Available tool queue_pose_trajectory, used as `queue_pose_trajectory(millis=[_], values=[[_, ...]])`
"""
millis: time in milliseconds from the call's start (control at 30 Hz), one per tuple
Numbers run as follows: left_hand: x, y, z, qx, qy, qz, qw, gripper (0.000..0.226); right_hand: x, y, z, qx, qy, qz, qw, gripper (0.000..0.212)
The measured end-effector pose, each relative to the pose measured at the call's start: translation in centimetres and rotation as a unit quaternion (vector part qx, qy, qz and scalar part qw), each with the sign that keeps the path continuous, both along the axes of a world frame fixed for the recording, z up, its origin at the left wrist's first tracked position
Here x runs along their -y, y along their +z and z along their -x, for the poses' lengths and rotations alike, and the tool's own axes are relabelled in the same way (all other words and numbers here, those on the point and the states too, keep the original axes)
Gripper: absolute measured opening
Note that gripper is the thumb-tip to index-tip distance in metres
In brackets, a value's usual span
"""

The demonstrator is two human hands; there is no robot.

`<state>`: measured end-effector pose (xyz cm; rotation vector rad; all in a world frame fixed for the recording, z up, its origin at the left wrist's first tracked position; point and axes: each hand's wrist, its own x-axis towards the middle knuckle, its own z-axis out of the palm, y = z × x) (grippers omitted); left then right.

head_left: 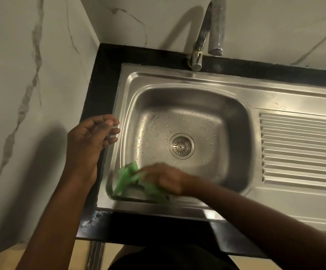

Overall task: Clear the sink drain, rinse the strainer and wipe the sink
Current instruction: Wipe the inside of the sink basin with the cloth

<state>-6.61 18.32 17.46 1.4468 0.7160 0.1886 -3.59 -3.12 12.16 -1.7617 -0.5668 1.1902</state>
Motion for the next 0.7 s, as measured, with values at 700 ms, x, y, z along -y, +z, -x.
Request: queue_pose_trajectory(millis=[700], values=[[-1.6, -1.0, -0.3, -0.017, -0.018, 0.005, 1.000, 0.015, -15.0, -4.3, -9.8, -0.213, -0.396, 0.002, 0.893, 0.069]])
